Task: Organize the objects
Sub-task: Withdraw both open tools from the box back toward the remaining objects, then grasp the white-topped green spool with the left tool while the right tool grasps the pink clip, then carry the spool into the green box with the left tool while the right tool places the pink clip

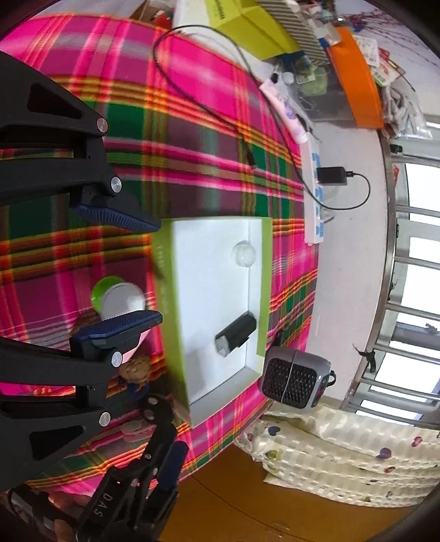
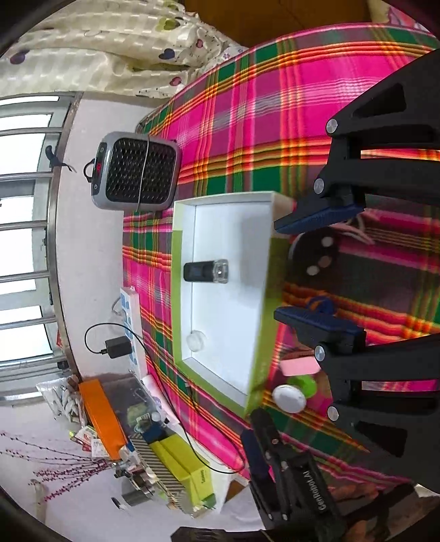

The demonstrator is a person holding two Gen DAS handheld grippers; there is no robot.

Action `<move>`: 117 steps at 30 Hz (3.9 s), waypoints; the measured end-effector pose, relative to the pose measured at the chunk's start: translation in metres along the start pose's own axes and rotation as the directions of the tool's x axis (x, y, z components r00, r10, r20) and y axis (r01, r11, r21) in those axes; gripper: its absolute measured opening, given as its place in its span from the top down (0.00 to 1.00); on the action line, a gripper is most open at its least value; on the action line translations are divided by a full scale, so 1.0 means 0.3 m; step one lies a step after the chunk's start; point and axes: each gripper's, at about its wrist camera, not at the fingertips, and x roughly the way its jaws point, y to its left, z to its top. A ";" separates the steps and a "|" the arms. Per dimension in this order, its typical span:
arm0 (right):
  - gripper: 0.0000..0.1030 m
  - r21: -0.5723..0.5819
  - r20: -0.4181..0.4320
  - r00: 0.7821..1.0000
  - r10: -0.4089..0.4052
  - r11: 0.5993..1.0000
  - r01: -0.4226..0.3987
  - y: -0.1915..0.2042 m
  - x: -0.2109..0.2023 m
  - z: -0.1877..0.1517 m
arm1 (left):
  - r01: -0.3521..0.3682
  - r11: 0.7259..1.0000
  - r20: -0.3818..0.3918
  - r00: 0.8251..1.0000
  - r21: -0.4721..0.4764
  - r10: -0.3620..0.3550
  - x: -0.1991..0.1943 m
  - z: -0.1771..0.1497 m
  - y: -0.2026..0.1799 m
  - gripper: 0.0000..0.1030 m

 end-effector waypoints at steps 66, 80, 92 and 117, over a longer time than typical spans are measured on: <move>0.75 0.035 -0.094 0.991 -0.096 0.994 0.099 -0.125 0.071 -0.132 | 0.013 0.999 -0.055 0.998 -0.038 -0.015 0.126 -0.057 -0.009 0.70; 0.76 0.023 -0.092 0.992 -0.084 0.996 0.087 -0.117 0.068 -0.132 | 0.021 0.999 -0.035 0.999 -0.036 -0.023 0.113 -0.057 -0.013 0.85; 0.76 0.020 -0.092 0.993 -0.078 0.997 0.080 -0.110 0.068 -0.133 | 0.022 0.999 -0.031 0.999 -0.024 -0.022 0.106 -0.058 -0.012 0.85; 0.76 0.036 -0.020 0.999 -0.029 0.999 0.029 -0.106 -0.026 -0.041 | 0.037 0.999 0.043 0.998 0.026 -0.038 0.000 0.007 -0.054 0.85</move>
